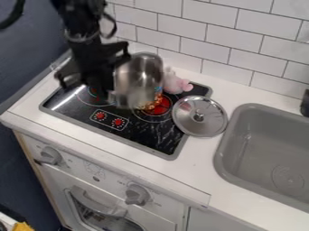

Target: Place the silver object to the left of the stove

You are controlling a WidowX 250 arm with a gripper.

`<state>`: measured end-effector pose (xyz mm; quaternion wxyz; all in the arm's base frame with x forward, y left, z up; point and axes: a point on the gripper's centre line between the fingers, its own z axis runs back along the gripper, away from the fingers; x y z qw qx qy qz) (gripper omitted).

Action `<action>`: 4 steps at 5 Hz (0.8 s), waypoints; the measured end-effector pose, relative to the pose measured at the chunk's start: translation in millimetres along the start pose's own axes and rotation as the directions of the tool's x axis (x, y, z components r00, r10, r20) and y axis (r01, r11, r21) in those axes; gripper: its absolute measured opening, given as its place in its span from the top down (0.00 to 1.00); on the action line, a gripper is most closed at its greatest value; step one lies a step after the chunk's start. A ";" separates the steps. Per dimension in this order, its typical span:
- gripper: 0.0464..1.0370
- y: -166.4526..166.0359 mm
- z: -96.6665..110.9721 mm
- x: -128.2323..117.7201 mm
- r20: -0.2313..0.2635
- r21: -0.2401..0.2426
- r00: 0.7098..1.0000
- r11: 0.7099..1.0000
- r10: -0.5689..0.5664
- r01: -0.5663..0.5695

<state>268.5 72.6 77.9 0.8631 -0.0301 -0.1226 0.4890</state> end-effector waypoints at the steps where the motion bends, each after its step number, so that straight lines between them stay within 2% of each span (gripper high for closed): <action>1: 0.97 10.2 -6.7 -10.7 -0.008 0.016 1.000 0.999 -0.028 0.028; 2: 0.97 13.6 -19.9 -15.0 0.000 0.048 0.998 0.997 -0.059 0.059; 3: 0.97 13.2 -47.9 -17.8 -0.022 0.112 0.997 0.991 -0.078 0.080; 4: 0.97 6.0 -65.1 -14.5 -0.052 0.139 0.996 0.987 -0.071 0.077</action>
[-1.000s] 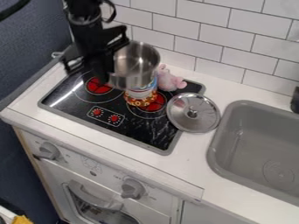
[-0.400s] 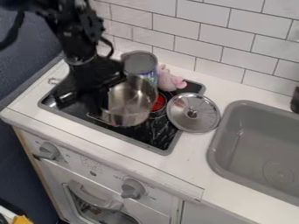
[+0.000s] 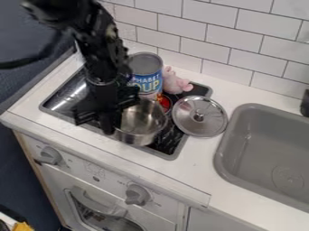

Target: Place the silver object to the left of the stove

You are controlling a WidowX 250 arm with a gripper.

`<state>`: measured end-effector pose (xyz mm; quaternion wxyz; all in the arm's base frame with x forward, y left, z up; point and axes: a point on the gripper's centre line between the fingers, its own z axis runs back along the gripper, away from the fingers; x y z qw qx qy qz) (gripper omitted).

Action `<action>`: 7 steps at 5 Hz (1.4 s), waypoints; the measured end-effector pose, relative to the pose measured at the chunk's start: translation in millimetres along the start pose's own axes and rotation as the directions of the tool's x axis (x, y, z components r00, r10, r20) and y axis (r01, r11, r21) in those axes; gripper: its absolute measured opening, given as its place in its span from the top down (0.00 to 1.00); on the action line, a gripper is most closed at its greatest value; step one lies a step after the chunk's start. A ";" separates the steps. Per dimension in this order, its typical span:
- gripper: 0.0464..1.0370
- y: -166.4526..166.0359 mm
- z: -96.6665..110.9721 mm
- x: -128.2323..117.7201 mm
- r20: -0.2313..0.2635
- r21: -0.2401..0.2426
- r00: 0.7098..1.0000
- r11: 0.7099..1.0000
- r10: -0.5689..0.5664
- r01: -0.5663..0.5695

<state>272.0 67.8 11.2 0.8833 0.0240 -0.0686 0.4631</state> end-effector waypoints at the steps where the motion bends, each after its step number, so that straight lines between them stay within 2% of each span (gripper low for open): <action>1: 0.97 -10.5 -13.2 1.0 0.000 0.030 1.000 0.999 -0.018 0.018; 2: 0.97 -16.7 -23.4 -2.3 -0.030 0.027 0.999 0.999 -0.022 0.023; 3: 0.94 -17.7 -27.9 -3.0 -0.035 0.029 0.999 0.999 -0.039 0.040; 4: 0.74 -14.4 -28.2 -7.4 -0.059 0.050 0.998 0.999 -0.014 0.017; 5: 0.44 -14.0 -27.4 -8.1 -0.065 0.053 0.998 0.998 -0.022 0.026; 6: 0.14 -14.7 -14.5 0.5 -0.040 0.020 0.999 1.000 0.002 -0.001; 7: 0.03 -15.4 0.6 2.1 -0.054 -0.014 0.998 1.000 0.022 -0.023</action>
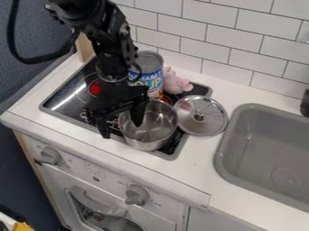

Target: Place the silver object to the left of the stove

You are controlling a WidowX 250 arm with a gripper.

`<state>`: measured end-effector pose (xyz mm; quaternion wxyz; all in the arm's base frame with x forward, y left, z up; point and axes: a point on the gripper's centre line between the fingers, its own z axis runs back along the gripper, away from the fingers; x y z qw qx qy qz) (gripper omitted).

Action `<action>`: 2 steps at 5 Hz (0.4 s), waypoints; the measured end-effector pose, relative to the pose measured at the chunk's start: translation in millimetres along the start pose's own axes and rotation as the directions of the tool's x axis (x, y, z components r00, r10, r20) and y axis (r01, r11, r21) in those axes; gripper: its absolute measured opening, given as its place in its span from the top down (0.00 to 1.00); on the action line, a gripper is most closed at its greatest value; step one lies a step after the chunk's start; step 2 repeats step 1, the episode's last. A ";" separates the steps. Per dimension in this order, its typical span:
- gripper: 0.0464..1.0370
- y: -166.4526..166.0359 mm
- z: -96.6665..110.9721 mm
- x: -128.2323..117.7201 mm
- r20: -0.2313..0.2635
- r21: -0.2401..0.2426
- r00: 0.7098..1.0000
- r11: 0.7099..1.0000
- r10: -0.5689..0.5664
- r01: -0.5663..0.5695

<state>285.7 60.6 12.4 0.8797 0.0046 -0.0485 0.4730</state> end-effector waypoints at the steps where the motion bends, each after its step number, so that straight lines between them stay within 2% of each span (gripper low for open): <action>1: 0.03 -4.8 31.0 5.5 0.030 -0.073 0.999 0.997 -0.012 0.015; 2: 0.03 -4.8 31.0 5.5 0.030 -0.073 0.999 0.997 -0.012 0.015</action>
